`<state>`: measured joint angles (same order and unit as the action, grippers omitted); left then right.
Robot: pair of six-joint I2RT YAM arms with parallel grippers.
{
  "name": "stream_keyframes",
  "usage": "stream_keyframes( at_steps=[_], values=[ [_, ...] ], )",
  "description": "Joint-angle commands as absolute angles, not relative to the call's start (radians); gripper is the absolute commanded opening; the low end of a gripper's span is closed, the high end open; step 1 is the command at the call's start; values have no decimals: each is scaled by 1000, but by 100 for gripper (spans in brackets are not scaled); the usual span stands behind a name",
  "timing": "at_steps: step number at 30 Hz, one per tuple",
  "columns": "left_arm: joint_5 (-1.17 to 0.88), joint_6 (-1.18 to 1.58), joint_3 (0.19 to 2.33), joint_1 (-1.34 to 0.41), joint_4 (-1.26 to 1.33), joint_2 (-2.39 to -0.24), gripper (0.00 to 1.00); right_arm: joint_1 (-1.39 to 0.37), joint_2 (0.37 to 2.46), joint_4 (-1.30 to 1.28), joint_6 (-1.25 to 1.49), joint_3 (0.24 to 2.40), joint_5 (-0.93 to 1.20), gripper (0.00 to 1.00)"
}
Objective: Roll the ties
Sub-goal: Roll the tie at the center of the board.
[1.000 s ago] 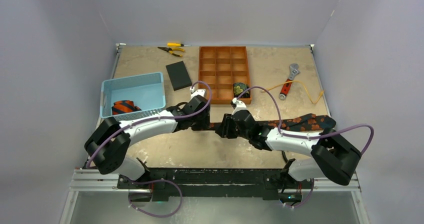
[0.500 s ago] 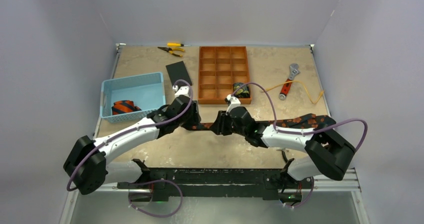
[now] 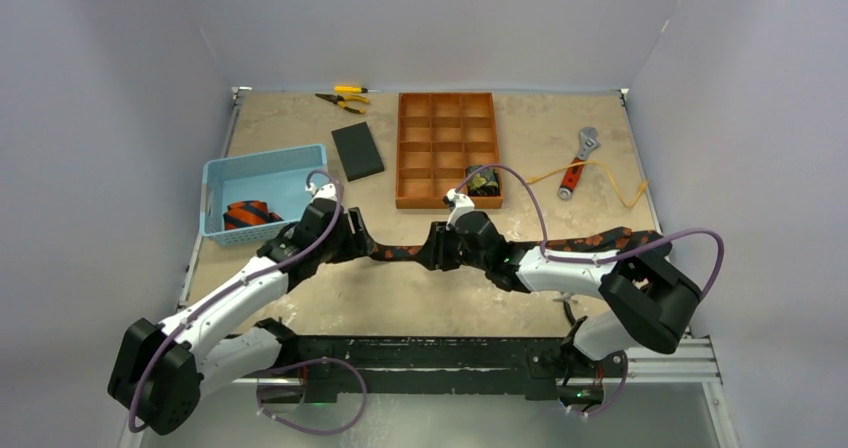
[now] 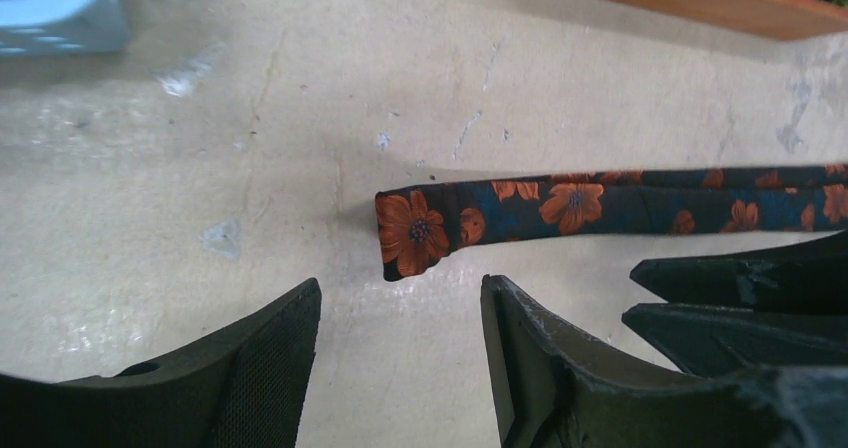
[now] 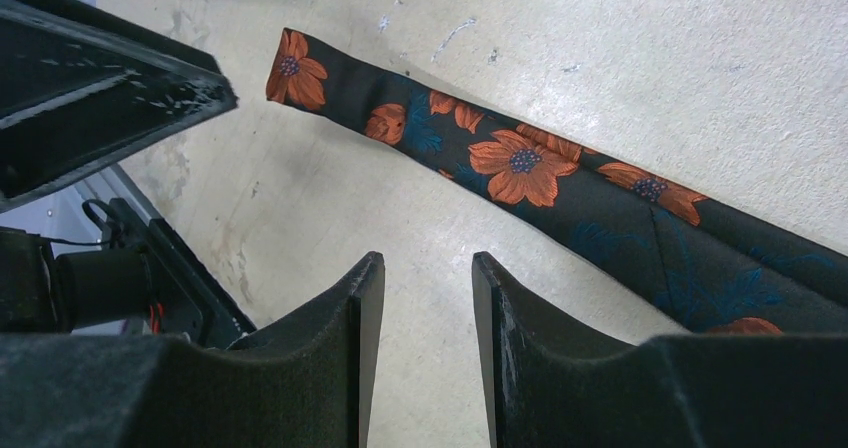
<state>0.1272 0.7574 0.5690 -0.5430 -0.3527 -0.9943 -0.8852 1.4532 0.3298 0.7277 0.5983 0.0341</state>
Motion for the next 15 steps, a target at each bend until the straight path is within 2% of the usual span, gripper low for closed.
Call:
stream_keyframes(
  at_steps=[1,8,15],
  values=[
    [-88,679,559,-473,-250,-1042,59,-885,1450,381,709,630,62,41],
    [-357,631,569,-274,-207,-1118,54,-885,1417,377,698,618,85,41],
    [-523,584,599,-238,-187,-1234,52,-885,1402,374,694,613,107,41]
  ],
)
